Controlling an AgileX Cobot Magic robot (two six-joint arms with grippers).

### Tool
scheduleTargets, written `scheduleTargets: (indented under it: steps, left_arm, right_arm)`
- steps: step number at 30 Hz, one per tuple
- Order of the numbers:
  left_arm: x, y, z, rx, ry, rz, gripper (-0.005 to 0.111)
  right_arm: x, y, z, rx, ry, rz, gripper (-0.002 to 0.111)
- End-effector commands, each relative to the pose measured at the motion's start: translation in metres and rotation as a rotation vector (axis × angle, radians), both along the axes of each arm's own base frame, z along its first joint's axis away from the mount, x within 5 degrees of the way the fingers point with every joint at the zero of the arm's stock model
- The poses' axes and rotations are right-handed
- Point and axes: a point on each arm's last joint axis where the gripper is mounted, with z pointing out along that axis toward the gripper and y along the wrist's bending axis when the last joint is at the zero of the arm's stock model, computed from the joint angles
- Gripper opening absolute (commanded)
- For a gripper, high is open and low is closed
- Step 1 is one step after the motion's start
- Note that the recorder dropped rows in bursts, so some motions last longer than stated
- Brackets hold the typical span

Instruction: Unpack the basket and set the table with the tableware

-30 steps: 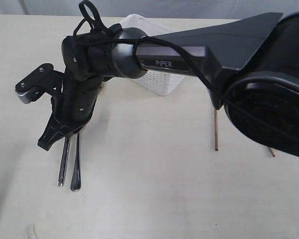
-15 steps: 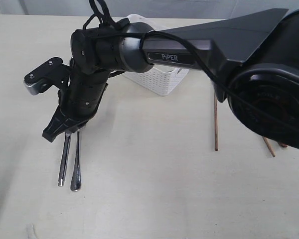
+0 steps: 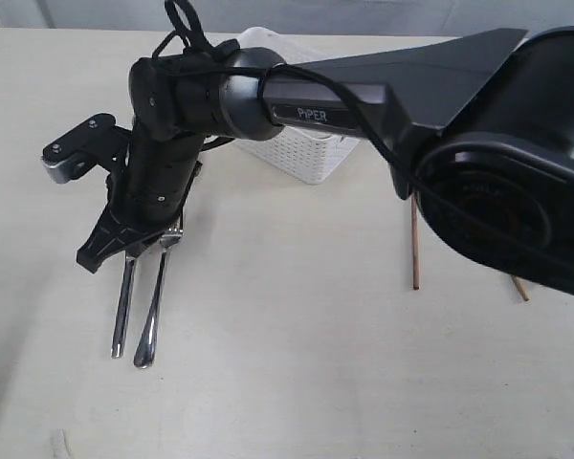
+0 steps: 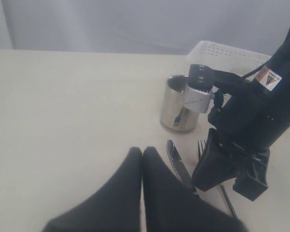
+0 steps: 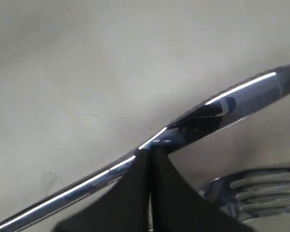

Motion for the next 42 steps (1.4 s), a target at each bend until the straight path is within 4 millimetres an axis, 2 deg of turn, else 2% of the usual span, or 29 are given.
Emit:
scheduleTargets:
  steps: [1,5,8,13,17,42]
  left_arm:
    - [0.000,0.000,-0.001,0.003,-0.003,-0.005,0.000]
    - [0.000,0.000,-0.001,0.003,-0.003,-0.005,0.000]
    - [0.000,0.000,-0.001,0.003,-0.003,-0.005,0.000]
    - [0.000,0.000,-0.001,0.003,-0.003,-0.005,0.000]
    - [0.000,0.000,-0.001,0.003,-0.003,-0.005,0.000]
    - [0.000,0.000,-0.001,0.003,-0.003,-0.005,0.000]
  right_arm:
    - [0.000,-0.002,0.023,0.009,-0.003,0.015,0.000]
    - [-0.005,-0.007,0.024,-0.049,0.045,0.042,0.000]
    - [-0.016,-0.011,0.018,-0.106,0.100,0.073,0.000]
    - [-0.035,-0.006,0.006,-0.127,0.117,0.101,0.000]
    - [-0.044,-0.001,0.004,-0.122,0.109,0.131,0.000]
    - [-0.054,0.006,0.004,-0.097,0.126,0.137,0.000]
